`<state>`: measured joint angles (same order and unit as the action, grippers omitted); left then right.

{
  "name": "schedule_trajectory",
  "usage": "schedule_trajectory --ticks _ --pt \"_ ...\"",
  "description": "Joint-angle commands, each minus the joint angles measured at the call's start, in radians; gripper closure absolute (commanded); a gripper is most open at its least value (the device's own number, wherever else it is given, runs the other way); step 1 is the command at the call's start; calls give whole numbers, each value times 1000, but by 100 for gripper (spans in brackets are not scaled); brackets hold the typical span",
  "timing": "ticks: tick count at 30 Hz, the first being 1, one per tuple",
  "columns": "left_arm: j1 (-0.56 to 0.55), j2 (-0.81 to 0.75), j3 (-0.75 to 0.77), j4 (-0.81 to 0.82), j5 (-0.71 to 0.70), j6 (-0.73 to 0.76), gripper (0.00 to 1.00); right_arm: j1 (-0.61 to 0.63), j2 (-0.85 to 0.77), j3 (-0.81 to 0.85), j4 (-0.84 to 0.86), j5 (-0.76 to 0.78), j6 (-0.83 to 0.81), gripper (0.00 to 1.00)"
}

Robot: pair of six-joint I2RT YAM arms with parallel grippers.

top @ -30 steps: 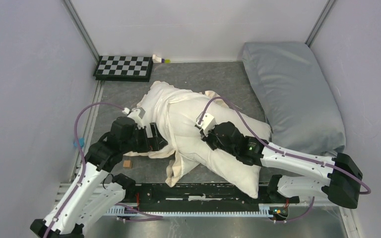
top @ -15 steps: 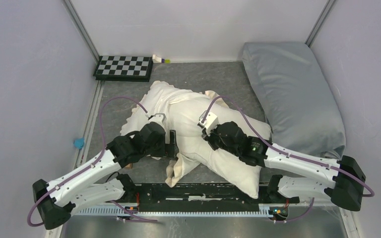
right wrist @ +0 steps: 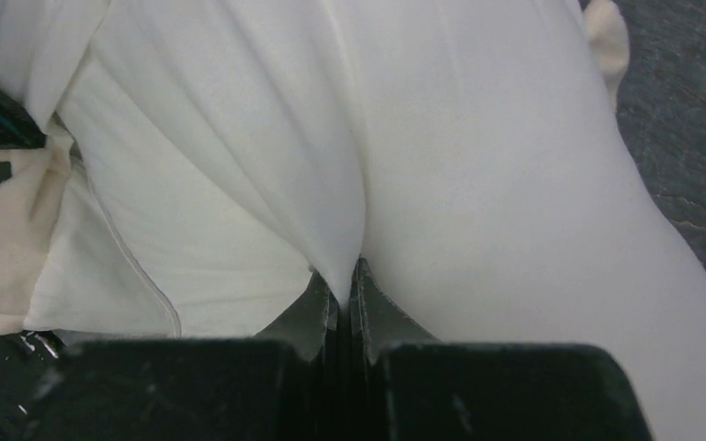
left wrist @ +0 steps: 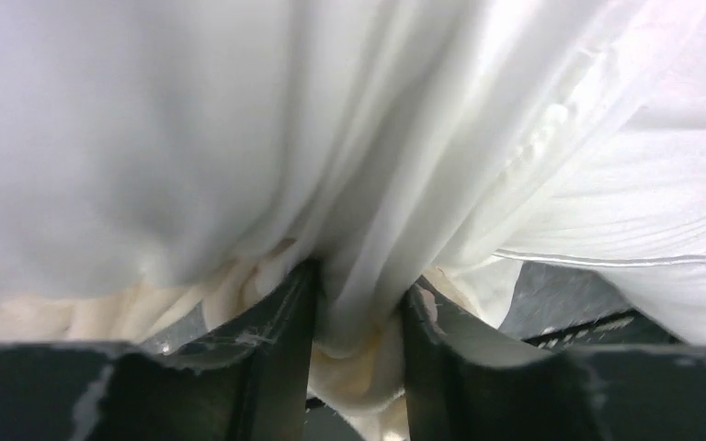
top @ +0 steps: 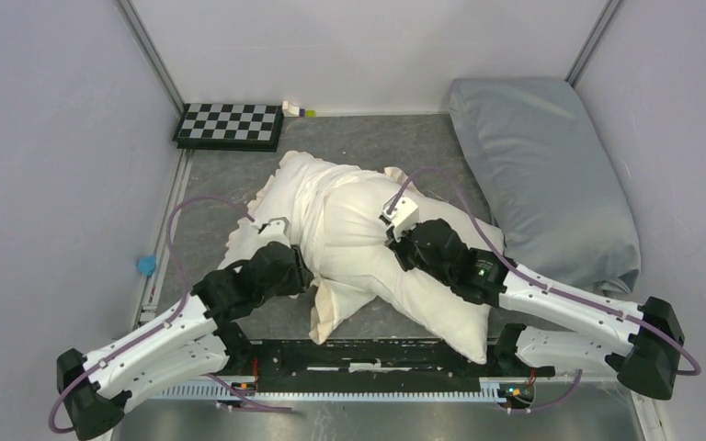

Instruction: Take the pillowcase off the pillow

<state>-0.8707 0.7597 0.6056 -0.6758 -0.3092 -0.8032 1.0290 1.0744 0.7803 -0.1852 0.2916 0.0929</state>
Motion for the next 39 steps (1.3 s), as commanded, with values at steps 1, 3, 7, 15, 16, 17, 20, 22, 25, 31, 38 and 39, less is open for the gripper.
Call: schedule_trajectory --ticks 1,3,7,15,16,17,20,22,25,31,38,39 --pt "52 -72 -41 8 -159 -57 61 -94 -97 39 -89 138 25 100" --pt "112 -99 -54 20 -162 -53 68 -130 -145 38 -93 141 22 100" --pt "289 -140 -62 54 -96 1 84 -175 -215 74 -135 186 -1 100" --pt "498 -129 44 87 -60 75 94 -202 -292 154 -239 343 -38 100" --pt "518 -116 58 92 -40 80 95 -204 -301 155 -245 362 -40 100" --pt "538 -103 82 84 -40 79 97 -204 -314 155 -248 381 -42 100" --pt "555 -100 144 72 -69 107 98 -205 -339 154 -250 398 -62 100" --pt "555 -92 189 79 -76 160 98 -205 -343 158 -258 403 -71 100" --pt "555 -38 263 89 16 274 98 -205 -346 161 -238 311 -108 100" --pt "555 63 354 180 450 406 98 -205 -286 170 -180 -115 -159 87" --pt "555 83 374 203 589 463 98 -205 -189 218 -170 -247 -163 75" --pt "555 78 368 205 589 469 98 -205 -183 227 -169 -255 -166 65"
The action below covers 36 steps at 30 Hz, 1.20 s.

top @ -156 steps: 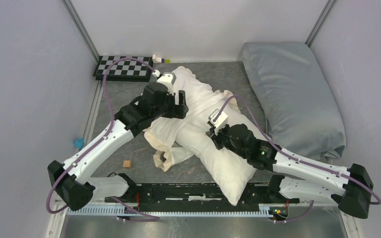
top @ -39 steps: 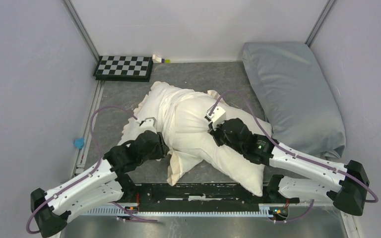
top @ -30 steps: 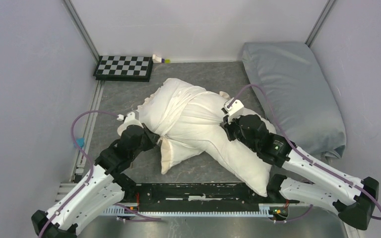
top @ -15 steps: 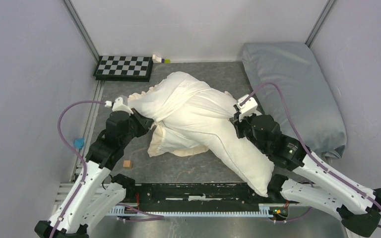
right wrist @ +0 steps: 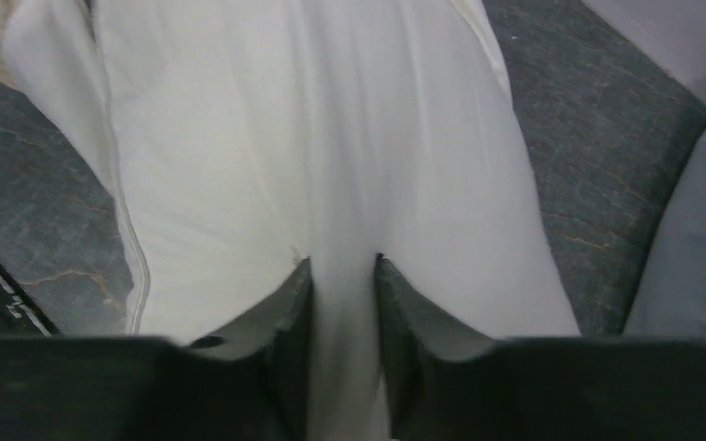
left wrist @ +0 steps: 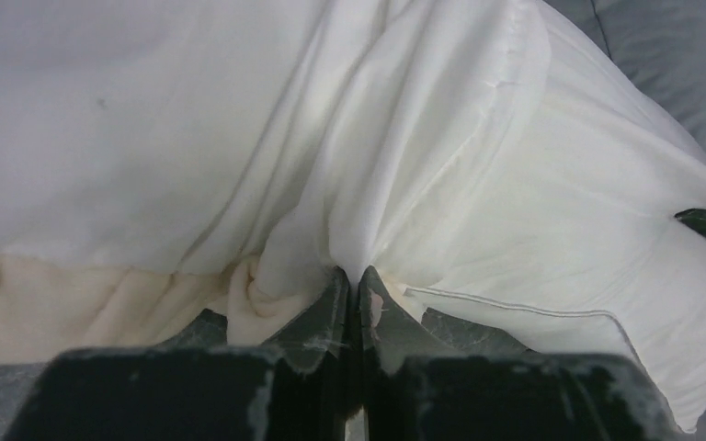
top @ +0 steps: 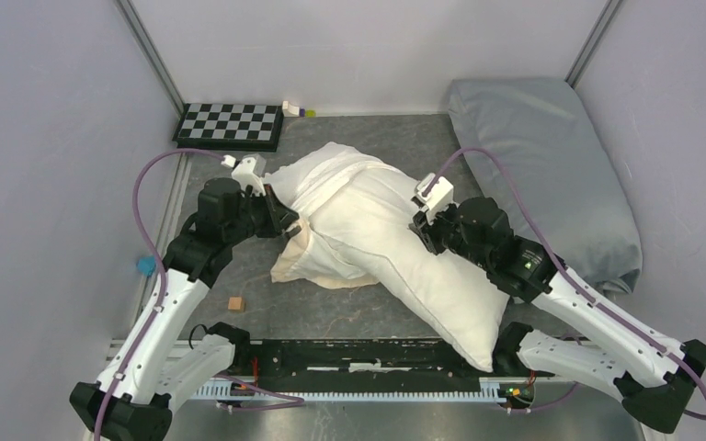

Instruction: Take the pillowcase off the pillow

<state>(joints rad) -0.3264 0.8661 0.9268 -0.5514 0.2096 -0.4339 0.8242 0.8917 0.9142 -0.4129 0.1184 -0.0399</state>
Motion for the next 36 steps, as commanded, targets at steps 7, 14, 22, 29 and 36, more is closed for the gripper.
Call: schedule_trajectory --ticks 7,14,22,29,36 --pt "10 -36 20 77 57 125 98 12 77 201 34 -141 -38 2" --pt "10 -39 14 79 45 135 98 214 253 345 12 14 -70 2" --pt "11 -60 -5 79 35 142 98 284 445 386 55 25 -111 2" --pt "10 -69 -10 79 17 145 98 335 565 341 -10 204 -167 2" --pt "10 -56 4 59 -16 147 98 337 662 287 -92 410 -144 2"
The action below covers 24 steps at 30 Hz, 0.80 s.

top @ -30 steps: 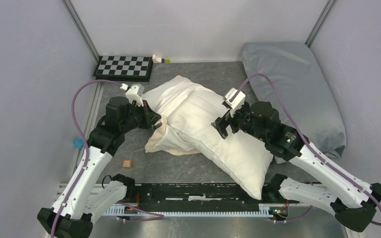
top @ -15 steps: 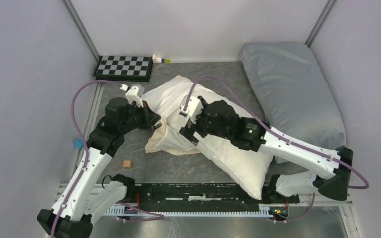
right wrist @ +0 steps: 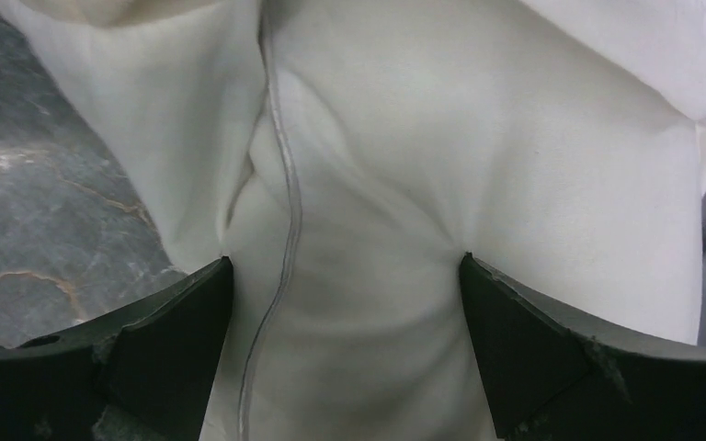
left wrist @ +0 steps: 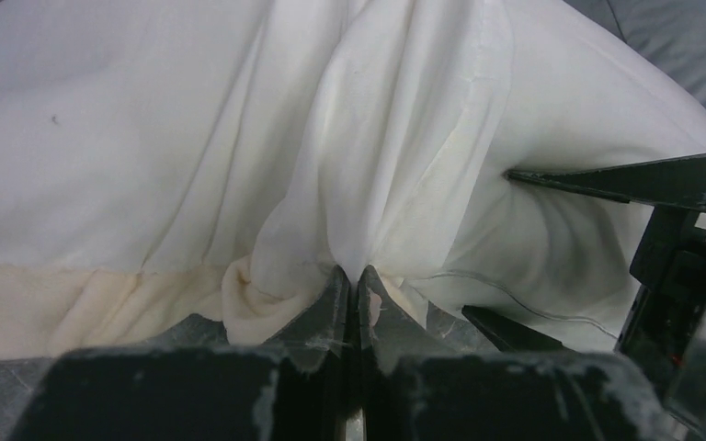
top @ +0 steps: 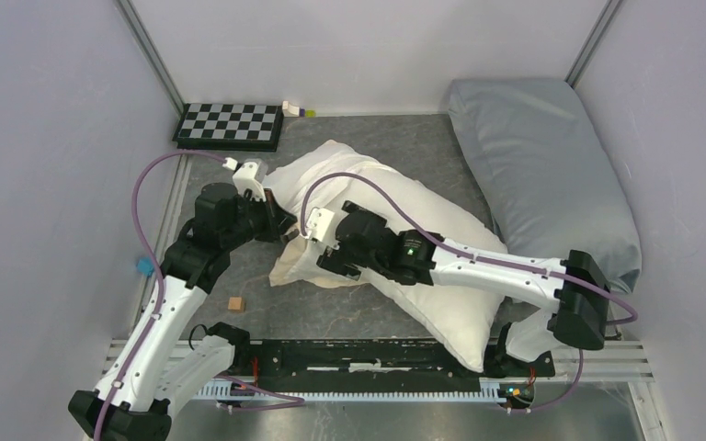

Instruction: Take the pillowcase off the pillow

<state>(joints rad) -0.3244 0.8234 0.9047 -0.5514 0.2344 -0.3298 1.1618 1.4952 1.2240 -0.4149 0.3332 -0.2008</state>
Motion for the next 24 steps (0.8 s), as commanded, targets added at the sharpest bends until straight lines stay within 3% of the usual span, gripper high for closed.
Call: schedule_trajectory --ticks 1,3,5,7,8,14,19,24 --pt "9 -14 29 55 -50 45 98 -1 73 -26 -106 255 39 5" --pt "8 -16 32 44 -73 47 98 -1 83 -40 -121 344 64 28" --pt "8 -22 35 28 -114 48 98 -1 37 -65 -89 352 75 63" --pt "8 -27 42 10 -173 45 98 -1 -36 -103 -30 318 71 92" --pt "9 -27 49 -3 -219 41 98 0 -80 -124 3 293 69 100" --pt "10 24 132 -122 -532 40 98 -1 -299 -217 49 231 80 100" --pt "10 74 175 -140 -615 48 98 0 -441 -272 7 261 124 100" --pt "11 80 158 -139 -680 66 98 -5 -593 -330 2 407 183 100"
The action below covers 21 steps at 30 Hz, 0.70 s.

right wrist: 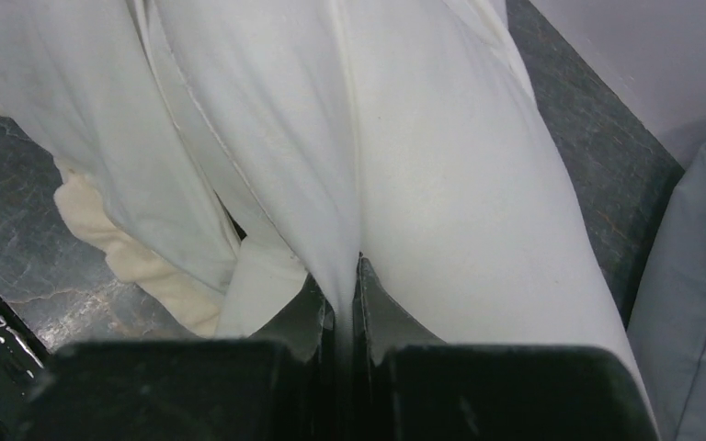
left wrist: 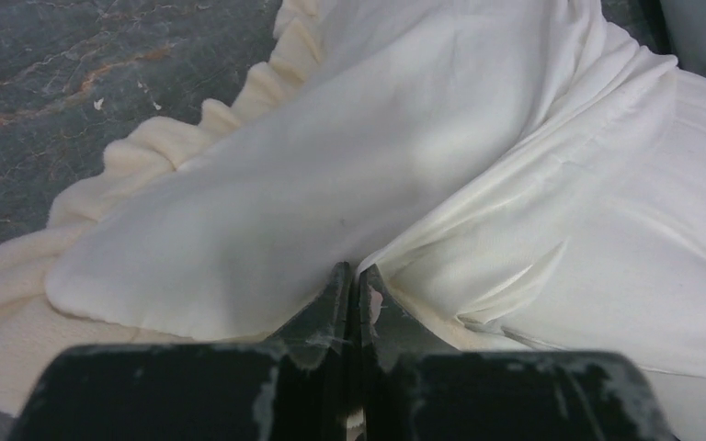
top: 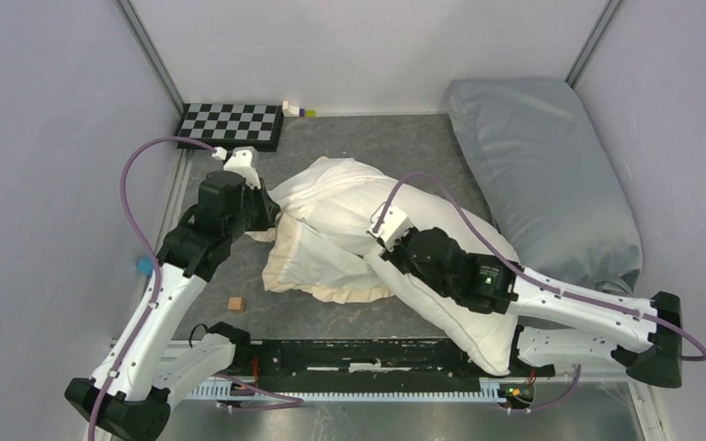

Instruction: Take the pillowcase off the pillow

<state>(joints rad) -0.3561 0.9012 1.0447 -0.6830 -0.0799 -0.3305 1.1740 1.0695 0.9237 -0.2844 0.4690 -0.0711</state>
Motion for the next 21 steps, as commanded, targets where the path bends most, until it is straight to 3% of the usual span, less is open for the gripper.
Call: schedule_trajectory --ticks 1,10,14,17,21 --pt "42 -5 8 -5 -372 67 98 -23 -193 -44 -125 310 63 100" --pt "42 -7 -54 17 -437 59 97 -39 -421 -196 -49 658 123 100" --pt "46 -11 -52 25 -495 42 98 -40 -520 -262 15 728 107 100" --pt "52 -21 -51 24 -533 23 98 -40 -571 -298 69 741 81 100" --pt "52 -59 -77 63 -452 39 96 -40 -575 -322 157 586 8 100"
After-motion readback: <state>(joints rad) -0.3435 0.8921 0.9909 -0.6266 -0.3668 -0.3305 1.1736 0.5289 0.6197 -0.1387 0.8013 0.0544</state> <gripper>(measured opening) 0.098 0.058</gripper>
